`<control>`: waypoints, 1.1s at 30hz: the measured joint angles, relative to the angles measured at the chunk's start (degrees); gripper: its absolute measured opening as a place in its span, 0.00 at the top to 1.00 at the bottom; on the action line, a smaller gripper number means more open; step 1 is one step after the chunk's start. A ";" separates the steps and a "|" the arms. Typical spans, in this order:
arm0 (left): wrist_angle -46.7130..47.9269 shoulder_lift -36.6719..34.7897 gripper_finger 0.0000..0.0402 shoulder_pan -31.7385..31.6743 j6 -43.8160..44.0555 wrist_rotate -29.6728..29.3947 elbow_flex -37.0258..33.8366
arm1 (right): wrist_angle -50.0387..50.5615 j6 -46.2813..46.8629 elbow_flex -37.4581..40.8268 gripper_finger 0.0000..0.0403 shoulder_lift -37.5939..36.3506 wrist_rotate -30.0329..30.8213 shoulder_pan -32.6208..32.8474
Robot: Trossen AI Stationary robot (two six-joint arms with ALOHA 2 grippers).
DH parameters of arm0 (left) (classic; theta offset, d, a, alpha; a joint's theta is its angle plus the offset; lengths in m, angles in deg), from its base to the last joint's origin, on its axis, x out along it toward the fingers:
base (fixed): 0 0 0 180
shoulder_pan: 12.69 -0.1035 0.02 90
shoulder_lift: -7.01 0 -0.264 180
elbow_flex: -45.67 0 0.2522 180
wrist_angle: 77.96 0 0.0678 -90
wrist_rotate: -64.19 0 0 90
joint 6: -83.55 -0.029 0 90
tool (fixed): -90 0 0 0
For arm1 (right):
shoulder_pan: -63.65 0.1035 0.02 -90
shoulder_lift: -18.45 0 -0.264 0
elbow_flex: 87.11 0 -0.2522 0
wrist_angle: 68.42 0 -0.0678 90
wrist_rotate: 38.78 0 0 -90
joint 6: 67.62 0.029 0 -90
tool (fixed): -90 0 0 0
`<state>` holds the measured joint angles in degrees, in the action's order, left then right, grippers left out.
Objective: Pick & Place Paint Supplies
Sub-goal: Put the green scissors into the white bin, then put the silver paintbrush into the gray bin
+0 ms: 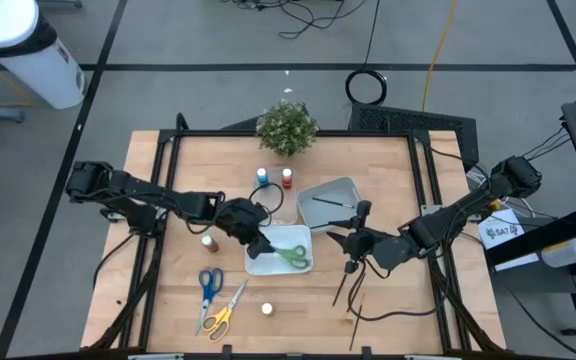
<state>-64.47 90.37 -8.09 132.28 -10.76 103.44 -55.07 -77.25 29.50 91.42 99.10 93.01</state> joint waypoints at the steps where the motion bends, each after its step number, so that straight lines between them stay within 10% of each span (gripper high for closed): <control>1: 0.00 -0.01 0.44 -0.51 0.01 1.12 0.00 | 0.00 0.01 0.00 0.74 0.00 0.00 0.00; 33: 0.58 -15.52 0.41 -4.99 -10.08 1.80 0.00 | 0.72 1.24 0.02 0.74 0.02 -0.07 0.00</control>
<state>-63.89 74.85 -13.08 122.20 -8.97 103.44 -54.35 -76.01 29.52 91.44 99.03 93.01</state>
